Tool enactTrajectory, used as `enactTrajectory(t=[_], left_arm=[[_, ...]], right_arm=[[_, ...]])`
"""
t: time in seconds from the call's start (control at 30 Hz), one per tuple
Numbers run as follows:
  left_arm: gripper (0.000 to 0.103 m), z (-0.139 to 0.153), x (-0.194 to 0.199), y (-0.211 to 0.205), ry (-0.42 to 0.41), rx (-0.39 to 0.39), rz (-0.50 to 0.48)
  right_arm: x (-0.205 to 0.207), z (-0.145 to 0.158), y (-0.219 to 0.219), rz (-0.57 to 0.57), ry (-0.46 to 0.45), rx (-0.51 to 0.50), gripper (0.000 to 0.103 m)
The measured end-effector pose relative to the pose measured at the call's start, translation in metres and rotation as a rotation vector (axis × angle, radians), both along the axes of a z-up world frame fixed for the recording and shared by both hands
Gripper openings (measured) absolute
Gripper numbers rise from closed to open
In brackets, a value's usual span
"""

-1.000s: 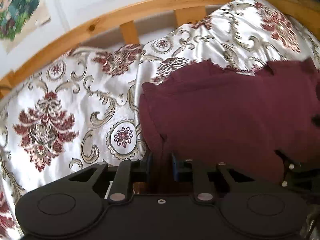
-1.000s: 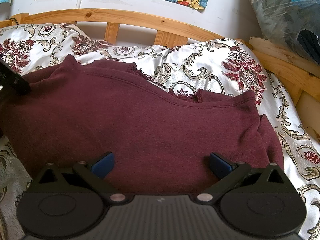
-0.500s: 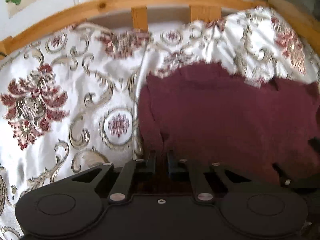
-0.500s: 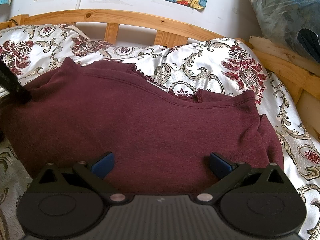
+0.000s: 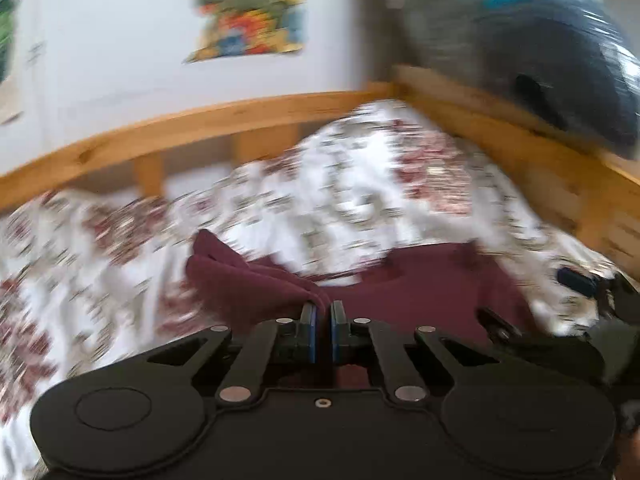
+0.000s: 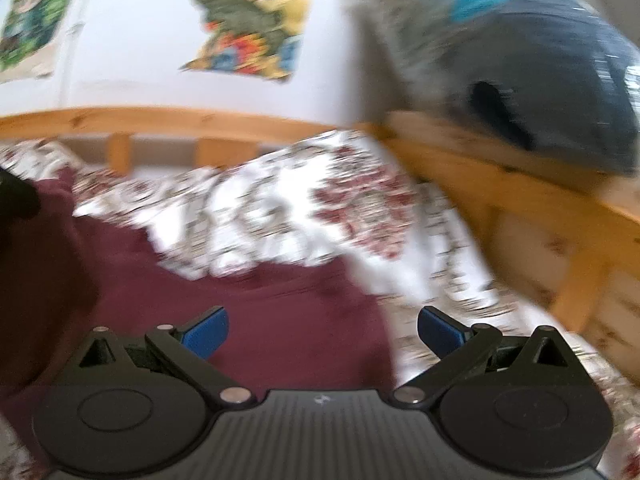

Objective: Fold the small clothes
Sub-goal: 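Grasp the edge of the folded top with the left gripper and lift it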

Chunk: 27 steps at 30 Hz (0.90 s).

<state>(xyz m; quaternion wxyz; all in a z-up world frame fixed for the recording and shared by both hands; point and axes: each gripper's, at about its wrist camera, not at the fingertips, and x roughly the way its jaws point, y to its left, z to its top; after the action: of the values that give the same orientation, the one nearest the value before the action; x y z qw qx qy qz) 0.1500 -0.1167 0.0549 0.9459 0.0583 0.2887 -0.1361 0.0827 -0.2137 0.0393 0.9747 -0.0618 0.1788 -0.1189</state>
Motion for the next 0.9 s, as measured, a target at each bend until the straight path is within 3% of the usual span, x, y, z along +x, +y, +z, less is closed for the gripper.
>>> enactTrajectory(t=[0.13, 0.3, 0.4, 0.53, 0.6, 0.7, 0.8, 0.9], left_arm=[[0.005, -0.004, -0.001, -0.051, 0.023, 0.039, -0.165], [0.002, -0.031, -0.010, -0.086, 0.072, 0.072, -0.300], [0.002, -0.051, -0.010, -0.091, 0.118, 0.078, -0.311], [0.006, -0.056, -0.019, -0.086, 0.103, 0.080, -0.325], [0.028, -0.051, -0.024, -0.082, 0.097, 0.059, -0.330], [0.051, -0.041, -0.032, -0.078, 0.076, 0.018, -0.367], [0.070, -0.029, -0.048, -0.074, 0.026, -0.014, -0.392], [0.082, -0.020, -0.062, -0.065, -0.045, -0.021, -0.379]], right_arm=[[0.001, 0.002, -0.038, -0.122, -0.010, -0.012, 0.103], [-0.001, 0.001, -0.078, -0.223, -0.009, 0.041, 0.103], [-0.003, -0.002, -0.086, -0.222, -0.003, 0.061, 0.103], [-0.002, -0.003, -0.080, -0.193, -0.004, 0.049, 0.103], [-0.002, -0.002, -0.076, -0.170, -0.015, 0.045, 0.103], [-0.002, 0.000, -0.071, -0.142, -0.026, 0.050, 0.103], [-0.003, 0.000, -0.070, -0.122, -0.035, 0.070, 0.103], [-0.005, 0.002, -0.067, -0.100, -0.060, 0.089, 0.103]])
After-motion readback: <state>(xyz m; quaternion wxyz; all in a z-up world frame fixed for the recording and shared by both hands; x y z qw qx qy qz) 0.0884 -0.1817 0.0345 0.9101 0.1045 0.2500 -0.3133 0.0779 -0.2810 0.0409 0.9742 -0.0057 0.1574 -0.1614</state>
